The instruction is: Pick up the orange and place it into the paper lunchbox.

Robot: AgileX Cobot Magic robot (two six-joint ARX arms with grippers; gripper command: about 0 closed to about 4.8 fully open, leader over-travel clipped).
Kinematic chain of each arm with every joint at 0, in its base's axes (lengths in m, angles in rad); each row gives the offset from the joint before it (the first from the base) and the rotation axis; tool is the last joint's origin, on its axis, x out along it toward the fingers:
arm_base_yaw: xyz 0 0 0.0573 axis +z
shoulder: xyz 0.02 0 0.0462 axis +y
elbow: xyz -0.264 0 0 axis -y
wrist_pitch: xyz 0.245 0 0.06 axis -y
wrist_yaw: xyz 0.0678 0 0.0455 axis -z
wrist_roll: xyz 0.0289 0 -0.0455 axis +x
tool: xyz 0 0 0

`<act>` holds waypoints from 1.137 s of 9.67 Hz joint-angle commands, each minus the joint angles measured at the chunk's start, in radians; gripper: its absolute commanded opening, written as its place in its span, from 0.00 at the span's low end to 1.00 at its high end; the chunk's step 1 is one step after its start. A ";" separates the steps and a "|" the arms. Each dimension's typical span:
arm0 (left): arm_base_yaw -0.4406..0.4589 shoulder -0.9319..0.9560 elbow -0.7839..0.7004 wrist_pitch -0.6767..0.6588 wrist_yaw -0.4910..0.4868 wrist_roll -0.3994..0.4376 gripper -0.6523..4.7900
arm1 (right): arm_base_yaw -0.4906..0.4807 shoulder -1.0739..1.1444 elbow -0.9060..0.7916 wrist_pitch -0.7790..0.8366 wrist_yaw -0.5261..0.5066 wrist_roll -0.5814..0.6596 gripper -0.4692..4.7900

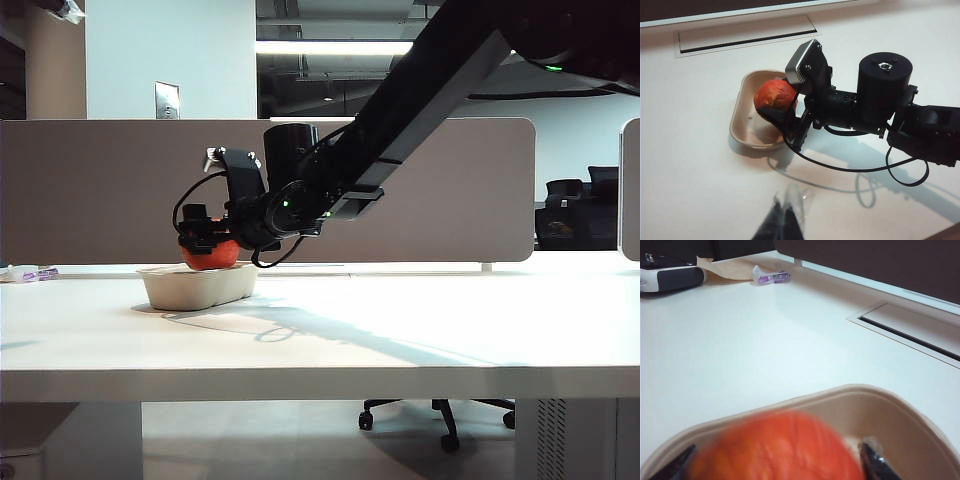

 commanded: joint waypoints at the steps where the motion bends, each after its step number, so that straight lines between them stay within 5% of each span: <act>1: 0.001 -0.002 0.005 0.014 0.005 0.007 0.11 | 0.004 -0.004 0.007 0.014 -0.019 0.000 1.00; 3: 0.001 -0.002 0.005 0.016 0.004 0.008 0.11 | -0.002 -0.061 0.007 -0.068 -0.021 0.001 1.00; 4: 0.001 -0.003 0.005 0.015 0.004 0.008 0.11 | -0.002 -0.136 0.007 -0.204 -0.021 0.000 0.68; 5: 0.001 -0.003 0.005 0.014 0.005 0.008 0.11 | -0.002 -0.224 0.007 -0.378 -0.021 -0.009 0.15; 6: 0.001 -0.003 0.005 0.014 0.005 0.008 0.11 | -0.001 -0.283 0.007 -0.508 -0.019 -0.037 0.08; 11: 0.001 -0.004 0.005 0.013 0.032 0.008 0.11 | -0.002 -0.592 0.006 -1.310 0.047 -0.143 0.08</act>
